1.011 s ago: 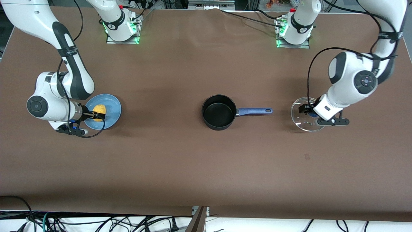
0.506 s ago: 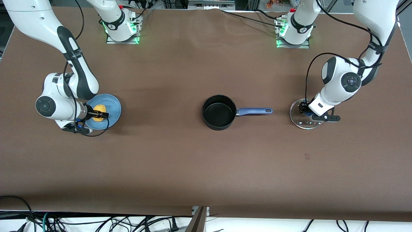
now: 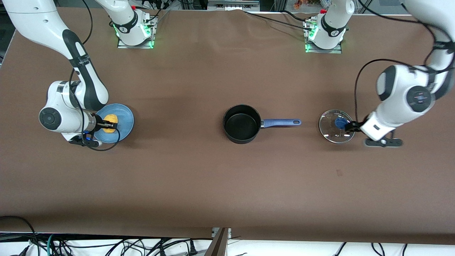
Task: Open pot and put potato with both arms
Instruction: 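Set the lid down beside the pot while the right gripper grasps the potato, then lift the potato with the right gripper and carry it over the pot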
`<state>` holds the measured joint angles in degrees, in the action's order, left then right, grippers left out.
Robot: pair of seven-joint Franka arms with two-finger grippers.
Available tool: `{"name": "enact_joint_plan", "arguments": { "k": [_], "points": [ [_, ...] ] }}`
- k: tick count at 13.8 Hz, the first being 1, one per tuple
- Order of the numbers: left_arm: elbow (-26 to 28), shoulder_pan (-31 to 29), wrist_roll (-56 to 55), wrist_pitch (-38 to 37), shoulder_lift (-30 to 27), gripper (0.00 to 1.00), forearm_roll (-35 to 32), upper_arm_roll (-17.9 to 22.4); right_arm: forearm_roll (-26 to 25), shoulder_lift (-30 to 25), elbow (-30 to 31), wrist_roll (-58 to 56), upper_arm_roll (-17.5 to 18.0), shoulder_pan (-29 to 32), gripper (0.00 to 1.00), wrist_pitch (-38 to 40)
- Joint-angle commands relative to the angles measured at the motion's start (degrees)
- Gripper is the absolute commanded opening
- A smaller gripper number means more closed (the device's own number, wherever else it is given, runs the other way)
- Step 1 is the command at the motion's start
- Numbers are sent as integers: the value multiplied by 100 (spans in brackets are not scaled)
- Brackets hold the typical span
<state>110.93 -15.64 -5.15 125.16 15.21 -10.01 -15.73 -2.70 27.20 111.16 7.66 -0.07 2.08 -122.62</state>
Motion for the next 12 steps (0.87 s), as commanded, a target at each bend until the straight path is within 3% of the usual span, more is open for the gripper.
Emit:
{"name": "enact_joint_plan", "arguments": {
  "k": [1,3,6,9,12],
  "points": [
    [-352,-71,102,-290,-394,100,322,-71,95,-242,-951,60,348,-15,20,1297],
    [-667,-106,102,-788,-650,100,552,-45,261,-207,-1647,410,683,-137,20,1898],
    [-1537,-168,102,-1896,-677,100,640,-36,270,-137,-2132,886,877,-847,20,1962],
    [-1610,-352,49,-2065,-721,100,843,-27,279,74,-2589,1796,886,-1805,20,1839],
    [-1627,-440,92,-2101,-765,100,816,-10,279,477,-3072,2939,886,-2746,20,1164]
  ]
}}
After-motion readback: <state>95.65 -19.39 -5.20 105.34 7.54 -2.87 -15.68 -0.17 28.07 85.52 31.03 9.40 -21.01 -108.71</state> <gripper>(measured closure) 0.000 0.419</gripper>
